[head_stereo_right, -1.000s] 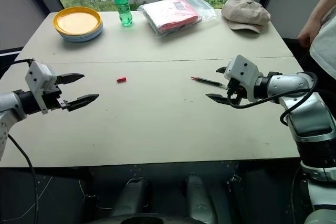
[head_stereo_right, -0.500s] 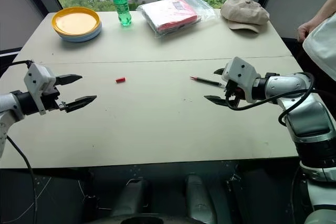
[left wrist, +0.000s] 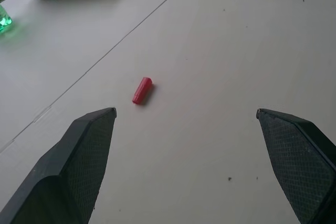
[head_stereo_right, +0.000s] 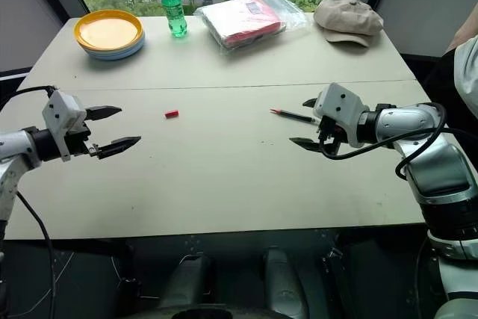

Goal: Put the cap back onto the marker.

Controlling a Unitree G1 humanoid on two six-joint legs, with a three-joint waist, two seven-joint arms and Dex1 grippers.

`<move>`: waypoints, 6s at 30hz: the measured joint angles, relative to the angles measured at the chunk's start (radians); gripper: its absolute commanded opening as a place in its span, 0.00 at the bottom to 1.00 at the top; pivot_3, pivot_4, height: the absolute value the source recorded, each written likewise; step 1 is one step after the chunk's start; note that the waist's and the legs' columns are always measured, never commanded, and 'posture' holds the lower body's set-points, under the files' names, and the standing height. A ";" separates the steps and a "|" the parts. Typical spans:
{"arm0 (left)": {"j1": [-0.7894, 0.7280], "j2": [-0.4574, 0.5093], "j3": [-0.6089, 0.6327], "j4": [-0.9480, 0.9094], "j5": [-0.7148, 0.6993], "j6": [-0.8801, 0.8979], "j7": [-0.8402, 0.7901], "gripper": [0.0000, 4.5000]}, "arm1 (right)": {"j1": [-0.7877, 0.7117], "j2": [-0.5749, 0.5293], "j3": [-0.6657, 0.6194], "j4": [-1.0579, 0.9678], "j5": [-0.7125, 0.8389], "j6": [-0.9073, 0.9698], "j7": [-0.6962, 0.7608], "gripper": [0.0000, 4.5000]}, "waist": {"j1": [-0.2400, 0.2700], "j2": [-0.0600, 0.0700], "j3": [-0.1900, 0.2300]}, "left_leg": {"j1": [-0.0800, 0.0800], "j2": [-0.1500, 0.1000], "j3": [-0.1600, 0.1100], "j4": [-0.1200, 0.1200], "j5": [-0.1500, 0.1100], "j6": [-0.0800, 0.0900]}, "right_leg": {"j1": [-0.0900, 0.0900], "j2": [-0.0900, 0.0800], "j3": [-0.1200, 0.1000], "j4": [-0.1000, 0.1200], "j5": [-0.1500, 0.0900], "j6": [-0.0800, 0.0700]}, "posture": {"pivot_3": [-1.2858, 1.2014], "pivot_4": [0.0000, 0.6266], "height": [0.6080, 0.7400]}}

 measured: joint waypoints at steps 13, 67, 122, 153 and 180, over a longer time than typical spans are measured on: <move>-0.531 -0.240 -0.117 0.893 0.170 -0.392 -0.078 1.00 | 0.076 -0.015 -0.020 -0.063 0.009 0.030 -0.021 0.99 | 0.001 -0.001 0.000 | -0.003 -0.001 0.000 0.002 0.000 0.000 | -0.001 0.000 -0.001 0.000 0.001 0.002 | 0.52 0.24 1.00; -0.680 -0.398 -0.142 1.237 0.376 -0.397 0.128 0.25 | 0.323 -0.158 -0.312 -0.313 0.097 0.215 -0.115 1.00 | 0.002 -0.001 -0.001 | 0.002 -0.001 -0.001 0.003 0.000 0.001 | 0.003 0.000 -0.001 0.003 0.001 0.002 | 0.52 0.24 1.00; -0.598 -0.537 -0.086 1.169 0.349 -0.449 0.400 0.25 | 0.202 -0.167 -0.190 -0.216 0.095 0.164 -0.079 1.00 | 0.029 0.005 -0.007 | 0.018 -0.001 -0.002 0.003 0.000 0.000 | 0.022 -0.001 -0.002 -0.001 -0.001 0.005 | 0.52 0.24 1.00; -0.385 -0.445 -0.077 0.551 0.134 -0.150 -0.041 0.02 | 0.010 0.050 -0.097 0.152 0.089 0.037 -0.095 1.00 | -0.004 0.000 -0.004 | -0.009 -0.001 -0.001 0.003 0.000 0.000 | -0.005 -0.001 -0.001 -0.002 0.004 0.005 | 0.52 0.24 1.00; -0.126 -0.003 -0.049 -0.235 -0.170 0.374 -0.147 0.02 | -0.553 0.347 0.080 1.446 -0.233 -0.594 0.057 1.00 | -0.015 0.002 0.000 | -0.011 -0.001 -0.001 0.002 0.000 0.000 | -0.008 -0.001 0.000 -0.001 0.003 0.004 | 0.52 0.24 1.00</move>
